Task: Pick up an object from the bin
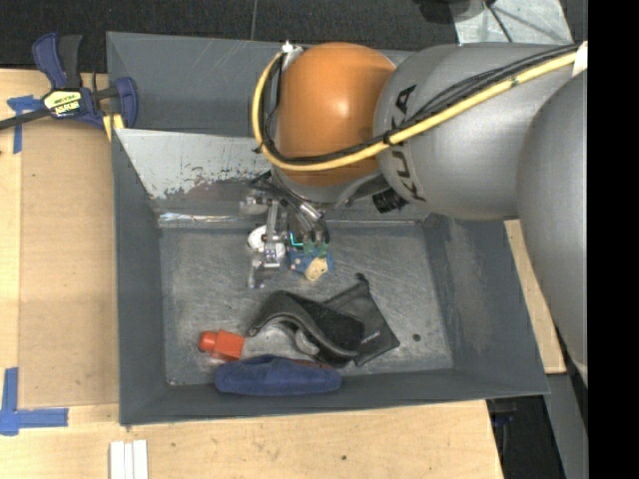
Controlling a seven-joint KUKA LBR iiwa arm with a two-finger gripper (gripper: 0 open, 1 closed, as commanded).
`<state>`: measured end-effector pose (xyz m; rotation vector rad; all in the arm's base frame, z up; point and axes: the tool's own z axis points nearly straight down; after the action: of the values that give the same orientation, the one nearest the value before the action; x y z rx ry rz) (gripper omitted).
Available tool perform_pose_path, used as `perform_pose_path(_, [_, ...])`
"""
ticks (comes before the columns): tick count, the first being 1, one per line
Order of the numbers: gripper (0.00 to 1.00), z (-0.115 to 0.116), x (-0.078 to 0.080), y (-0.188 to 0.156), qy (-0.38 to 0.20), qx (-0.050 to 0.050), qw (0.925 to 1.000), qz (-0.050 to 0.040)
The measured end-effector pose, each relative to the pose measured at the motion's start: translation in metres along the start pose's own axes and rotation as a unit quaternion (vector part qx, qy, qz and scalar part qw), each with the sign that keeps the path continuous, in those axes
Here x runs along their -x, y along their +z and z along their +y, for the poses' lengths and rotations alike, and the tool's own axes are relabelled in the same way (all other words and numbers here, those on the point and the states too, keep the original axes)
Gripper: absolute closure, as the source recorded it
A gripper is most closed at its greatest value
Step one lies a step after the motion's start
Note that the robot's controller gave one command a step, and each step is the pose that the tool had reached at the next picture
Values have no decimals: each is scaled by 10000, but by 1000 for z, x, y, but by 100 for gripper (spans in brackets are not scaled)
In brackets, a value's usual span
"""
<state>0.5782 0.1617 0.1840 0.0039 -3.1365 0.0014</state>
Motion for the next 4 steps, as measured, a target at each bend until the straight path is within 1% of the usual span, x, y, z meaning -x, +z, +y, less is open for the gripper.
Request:
perform_pose_path(1, [0,-42,5,108,-2830,18,9591,-110])
perform_pose_path(2, [0,-89,17,107,-2295,15,9732,-101])
perform_pose_path(3, [0,-146,18,107,-2780,10,9605,-104])
perform_pose_path(4, [100,-145,21,104,-2772,-3,9607,-134])
